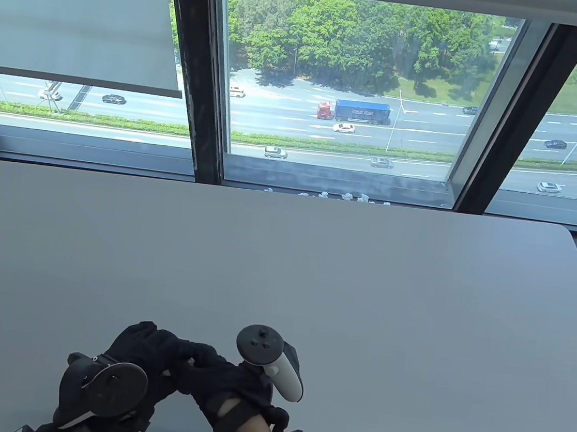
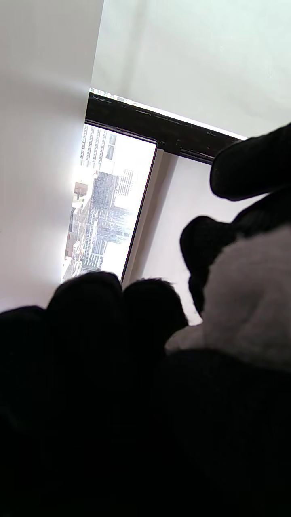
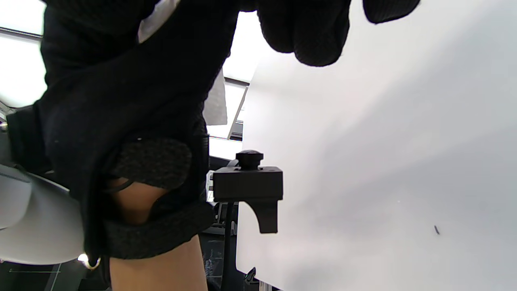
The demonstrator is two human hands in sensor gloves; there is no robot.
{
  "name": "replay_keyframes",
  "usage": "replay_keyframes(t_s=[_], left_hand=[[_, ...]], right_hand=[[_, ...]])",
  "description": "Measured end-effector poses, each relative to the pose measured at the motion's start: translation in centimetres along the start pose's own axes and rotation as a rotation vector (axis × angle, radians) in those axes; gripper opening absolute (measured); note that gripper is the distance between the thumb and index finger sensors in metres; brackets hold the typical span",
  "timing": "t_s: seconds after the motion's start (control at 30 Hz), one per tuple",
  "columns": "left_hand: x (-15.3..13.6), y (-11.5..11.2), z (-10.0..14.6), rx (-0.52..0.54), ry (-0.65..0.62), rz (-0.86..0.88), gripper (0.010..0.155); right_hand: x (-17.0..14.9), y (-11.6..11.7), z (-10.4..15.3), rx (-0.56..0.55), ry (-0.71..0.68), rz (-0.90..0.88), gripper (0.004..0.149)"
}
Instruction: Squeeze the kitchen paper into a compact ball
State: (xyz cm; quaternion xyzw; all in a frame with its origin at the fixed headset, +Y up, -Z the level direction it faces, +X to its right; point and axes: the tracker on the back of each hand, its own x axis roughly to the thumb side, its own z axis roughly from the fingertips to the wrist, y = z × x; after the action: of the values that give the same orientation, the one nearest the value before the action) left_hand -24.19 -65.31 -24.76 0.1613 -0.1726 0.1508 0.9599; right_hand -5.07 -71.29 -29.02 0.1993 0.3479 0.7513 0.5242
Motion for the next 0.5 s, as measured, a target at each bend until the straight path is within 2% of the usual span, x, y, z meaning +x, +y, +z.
replay_keyframes(t_s=[0.13, 0.2, 0.3, 0.33, 0.43, 0.5], left_hand=[[0.6, -0.8, 0.1, -0.027, -0.035, -0.013, 0.054], [0.8, -1.2, 0.2, -0.041, -0.054, -0.076, 0.058], [0.8, -1.5, 0.2, -0.098, -0.082, 0.005, 0.088], [0.9, -1.5, 0.2, -0.099, -0.085, 0.026, 0.092], [1.0, -1.2, 0.2, -0.065, -0.079, -0.023, 0.085], [1.0, -0.9, 0.3, -0.045, -0.083, 0.004, 0.074]], right_hand=[[-0.3, 0.4, -0.4, 0.03, 0.03, 0.024, 0.07], [-0.6, 0.4, -0.5, 0.015, 0.048, 0.003, 0.063], [-0.6, -0.4, -0.3, -0.055, 0.053, -0.004, 0.045], [-0.6, -0.5, -0.3, -0.044, 0.045, 0.001, 0.044], [-0.5, -0.1, -0.3, 0.018, 0.014, -0.06, 0.043], [-0.6, 0.0, -0.4, 0.021, 0.02, -0.051, 0.046]])
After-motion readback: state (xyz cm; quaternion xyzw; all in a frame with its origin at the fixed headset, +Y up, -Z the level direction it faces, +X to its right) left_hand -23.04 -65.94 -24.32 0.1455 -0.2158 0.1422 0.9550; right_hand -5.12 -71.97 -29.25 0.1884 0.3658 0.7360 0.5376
